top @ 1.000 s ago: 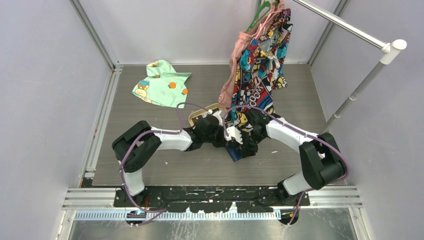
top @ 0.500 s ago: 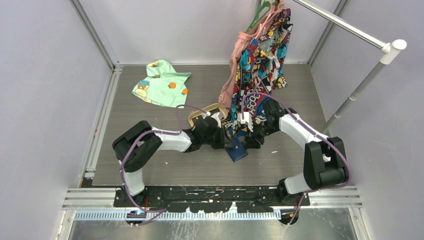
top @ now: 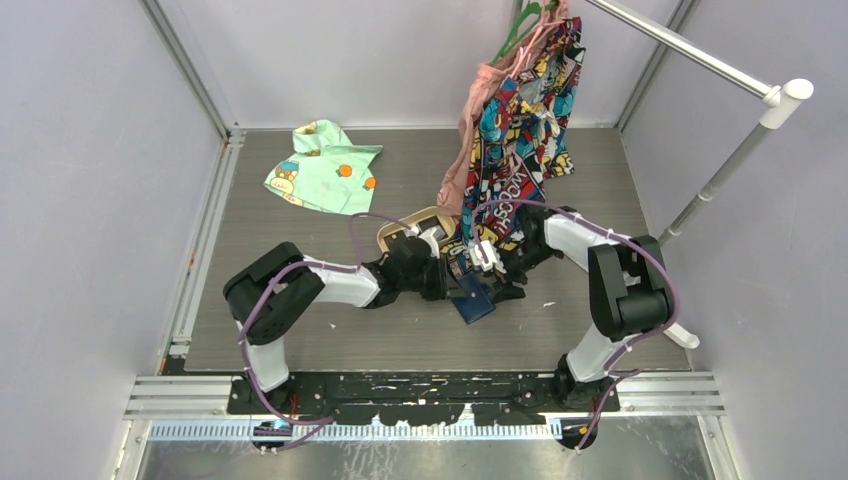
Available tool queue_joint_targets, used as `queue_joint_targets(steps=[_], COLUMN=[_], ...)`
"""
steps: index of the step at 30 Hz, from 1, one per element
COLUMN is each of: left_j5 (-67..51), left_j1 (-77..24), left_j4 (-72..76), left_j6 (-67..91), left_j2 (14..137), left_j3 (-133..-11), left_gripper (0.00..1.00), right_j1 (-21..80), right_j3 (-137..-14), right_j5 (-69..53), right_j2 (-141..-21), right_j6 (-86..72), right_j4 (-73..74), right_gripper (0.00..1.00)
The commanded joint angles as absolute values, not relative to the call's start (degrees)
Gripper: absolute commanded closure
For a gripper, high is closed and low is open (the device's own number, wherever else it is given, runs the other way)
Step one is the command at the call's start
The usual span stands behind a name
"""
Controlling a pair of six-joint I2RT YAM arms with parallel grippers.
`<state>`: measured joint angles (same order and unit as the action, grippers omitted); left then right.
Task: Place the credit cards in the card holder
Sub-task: Close the card holder at the center of the board.
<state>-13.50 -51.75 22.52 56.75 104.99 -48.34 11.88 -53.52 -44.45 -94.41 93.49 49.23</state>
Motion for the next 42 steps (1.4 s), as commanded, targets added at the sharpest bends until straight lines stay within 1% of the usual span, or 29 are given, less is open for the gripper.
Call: queue_joint_targets(steps=[1, 6, 13, 19, 23, 25, 28, 32, 38, 40, 42], left_j5=[-14.4, -15.0, -15.7, -15.8, -15.7, -15.7, -15.8, -16.0, -16.3, -16.0, -15.8], left_j1=[-51.9, -51.8, -51.8, -51.9, -51.9, -51.9, -51.8, -51.9, -51.9, -51.9, -51.9], left_j4=[20.2, 19.8, 20.4, 20.9, 21.4, 21.8, 22.0, 22.4, 21.7, 20.7, 19.6], left_j6=[55.1, 54.6, 54.2, 54.3, 54.3, 54.4, 54.4, 54.4, 54.4, 54.3, 53.8], left_j2=[103.7, 104.1, 103.6, 103.5, 103.0, 102.7, 102.5, 102.4, 103.2, 103.2, 102.9], left_j3=[-47.2, -48.0, -47.8, -47.5, -47.2, -46.8, -46.5, -46.2, -47.0, -47.2, -47.5], left_gripper=[0.84, 0.84, 0.83, 0.83, 0.83, 0.82, 0.81, 0.81, 0.81, 0.82, 0.83], right_j1=[12.3, 14.3, 18.4, 19.8, 20.4, 20.5, 20.4, 20.6, 21.5, 21.5, 21.2], right_j3=[-58.2, -62.6, -62.0, -61.7, -60.3, -59.6, -59.9, -60.6, -61.7, -61.3, -60.2], right_j5=[-45.9, -45.2, -40.8, -37.9, -36.1, -35.8, -35.1, -35.0, -37.4, -39.1, -39.8], right_j2=[-96.4, -99.3, -99.5, -99.4, -98.6, -98.1, -98.3, -98.8, -98.5, -97.5, -96.0], right_j6=[102.8, 105.7, 102.0, 99.2, 98.7, 97.8, 95.8, 94.7, 93.5, 91.1, 86.4], right_j4=[53.2, 58.6, 55.5, 54.7, 54.2, 53.4, 53.2, 52.9, 53.8, 52.6, 50.1], right_gripper=[0.31, 0.35, 0.41, 0.47, 0.47, 0.44, 0.43, 0.45, 0.58, 0.67, 0.71])
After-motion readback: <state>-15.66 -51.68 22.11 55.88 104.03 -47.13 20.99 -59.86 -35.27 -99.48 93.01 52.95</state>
